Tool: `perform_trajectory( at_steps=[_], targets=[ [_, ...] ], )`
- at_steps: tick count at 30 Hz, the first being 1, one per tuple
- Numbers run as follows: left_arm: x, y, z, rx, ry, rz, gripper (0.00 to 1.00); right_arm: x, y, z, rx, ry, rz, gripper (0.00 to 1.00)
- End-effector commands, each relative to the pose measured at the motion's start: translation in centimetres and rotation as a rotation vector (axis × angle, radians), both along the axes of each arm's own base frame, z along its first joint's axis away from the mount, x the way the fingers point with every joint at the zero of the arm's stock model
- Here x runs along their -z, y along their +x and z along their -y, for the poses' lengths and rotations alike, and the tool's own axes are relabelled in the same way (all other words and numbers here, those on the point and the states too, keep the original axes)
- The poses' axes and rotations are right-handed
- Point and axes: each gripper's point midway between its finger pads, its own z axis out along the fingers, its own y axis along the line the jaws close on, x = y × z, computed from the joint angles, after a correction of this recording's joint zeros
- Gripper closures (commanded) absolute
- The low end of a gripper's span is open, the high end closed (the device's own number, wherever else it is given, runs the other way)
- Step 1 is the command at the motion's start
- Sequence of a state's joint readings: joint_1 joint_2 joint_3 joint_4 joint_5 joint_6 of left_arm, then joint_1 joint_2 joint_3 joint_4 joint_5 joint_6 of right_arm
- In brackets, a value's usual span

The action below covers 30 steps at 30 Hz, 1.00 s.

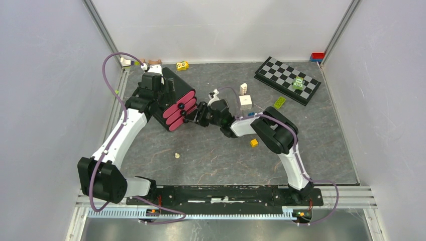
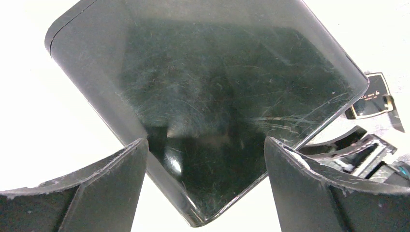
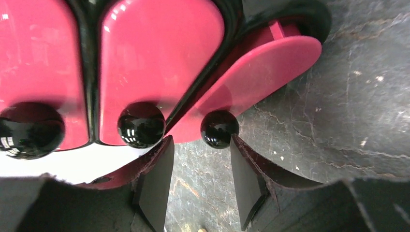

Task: Organize the makeup
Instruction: Open the drawer in the storage box.

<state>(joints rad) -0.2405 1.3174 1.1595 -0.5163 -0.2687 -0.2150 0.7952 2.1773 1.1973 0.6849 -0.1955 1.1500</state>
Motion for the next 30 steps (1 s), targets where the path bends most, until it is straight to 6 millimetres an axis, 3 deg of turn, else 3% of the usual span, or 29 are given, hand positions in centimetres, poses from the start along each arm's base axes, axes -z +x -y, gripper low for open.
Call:
perform_trajectory(
  at_steps=[1, 9, 17, 21, 30],
  targets=[
    [3.0, -1.5, -0.2, 0.027, 0.055, -0.125, 0.06, -0.9, -0.1, -1.8, -0.028, 0.041, 0.013, 0.47],
    [3.0, -1.5, -0.2, 0.026, 0.055, -0.124, 0.06, -0.2, 0.4, -2.3, -0.025, 0.042, 0.006, 0.48],
    [3.0, -1.6, -0.2, 0.028, 0.057, -0.125, 0.06, 0.2, 0.5, -2.3, -0.022, 0.044, 0.013, 0.65],
    [3.0, -1.6, -0.2, 0.027, 0.058, -0.124, 0.06, 0.4, -0.3, -1.1, -0.011, 0.031, 0.017, 0.72],
    [3.1, -1.6, -0.1, 0.030, 0.057, -0.127, 0.06, 0.2, -3.4, 2.4, -0.009, -0.037, 0.068, 0.74]
  ],
)
